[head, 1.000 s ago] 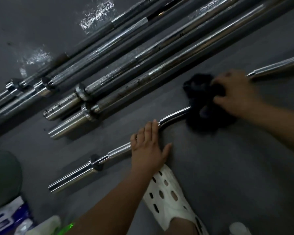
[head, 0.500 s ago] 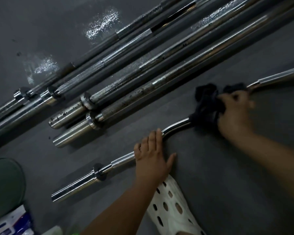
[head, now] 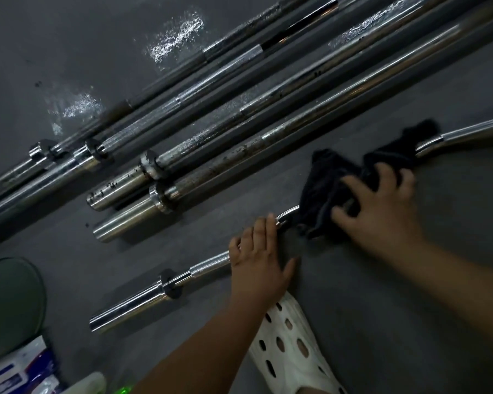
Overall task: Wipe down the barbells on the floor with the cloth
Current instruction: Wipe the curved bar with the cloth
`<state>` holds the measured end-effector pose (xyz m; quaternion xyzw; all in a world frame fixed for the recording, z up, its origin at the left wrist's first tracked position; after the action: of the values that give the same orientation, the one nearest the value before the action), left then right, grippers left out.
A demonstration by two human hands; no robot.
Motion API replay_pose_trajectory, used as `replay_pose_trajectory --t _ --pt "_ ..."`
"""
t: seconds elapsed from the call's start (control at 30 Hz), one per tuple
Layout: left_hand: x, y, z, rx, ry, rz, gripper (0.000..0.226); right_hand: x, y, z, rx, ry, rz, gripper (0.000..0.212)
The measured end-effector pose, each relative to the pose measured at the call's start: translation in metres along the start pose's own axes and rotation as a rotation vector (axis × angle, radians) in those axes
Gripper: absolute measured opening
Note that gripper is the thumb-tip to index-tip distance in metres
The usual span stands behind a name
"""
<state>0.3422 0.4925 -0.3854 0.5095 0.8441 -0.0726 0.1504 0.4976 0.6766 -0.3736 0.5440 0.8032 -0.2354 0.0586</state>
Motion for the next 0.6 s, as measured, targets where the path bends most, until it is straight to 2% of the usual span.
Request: replay_pose_trajectory --t 0.07,0.13,0.17,0.2,0.27,0.3,0.33,0.37,0.43,0.47,0.53,0.57,0.6 --pt "0.0 -0.001 0.0 -0.001 -0.001 -0.006 0.091 -0.005 -0.021 0.004 -0.074 -0.05 -0.272 0.059" --pt "-0.002 -0.001 0.0 -0.004 0.007 -0.001 0.091 0.003 -0.021 -0.013 -0.032 -0.083 -0.539 0.04" --pt "-0.002 -0.002 0.001 -0.012 0.005 0.005 0.09 0.013 -0.013 -0.026 -0.009 -0.051 -0.561 0.038" --pt "-0.002 -0.002 0.002 -0.019 0.006 0.007 0.091 0.029 0.001 -0.045 0.043 0.044 -0.485 0.042" --pt "-0.001 -0.003 0.002 -0.018 0.009 0.0 0.091 0.059 0.041 -0.067 0.178 0.217 -0.122 0.052" --pt "-0.001 -0.002 0.002 -0.014 0.003 -0.004 0.091 0.063 0.05 -0.063 0.206 0.227 0.045 0.054" --pt "-0.002 -0.001 0.003 -0.012 -0.005 -0.005 0.091 0.061 0.047 -0.051 0.196 0.168 0.124 0.055" --pt "-0.002 -0.001 0.003 -0.012 -0.011 -0.005 0.091 0.052 0.029 -0.036 0.161 0.086 0.096 0.056" --pt "-0.001 -0.001 0.002 -0.018 -0.03 -0.009 0.09 0.018 -0.028 -0.007 0.002 -0.026 -0.165 0.054" --pt "0.0 -0.001 0.002 -0.02 -0.037 -0.011 0.089 -0.004 -0.058 0.008 -0.062 -0.064 -0.353 0.05" --pt "-0.001 -0.001 0.001 -0.008 -0.025 -0.006 0.086 -0.034 -0.09 0.023 -0.078 -0.188 -0.68 0.041" --pt "-0.002 -0.001 0.002 -0.005 -0.019 -0.002 0.086 -0.033 -0.091 0.017 -0.021 -0.207 -0.752 0.04" --pt "-0.002 -0.002 0.003 -0.006 -0.016 0.0 0.086 -0.022 -0.084 0.006 0.072 -0.144 -0.748 0.042"
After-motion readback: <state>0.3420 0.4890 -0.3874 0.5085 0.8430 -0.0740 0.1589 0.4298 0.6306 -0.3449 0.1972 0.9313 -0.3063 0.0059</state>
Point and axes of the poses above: each hand's wrist, its own x-axis towards the middle knuckle, its own z-axis out of the palm, y = z × x, the point moved 8 cm from there along x, towards the middle knuckle, and after that the axes turned 4 degrees about x, right-handed, at the moved point
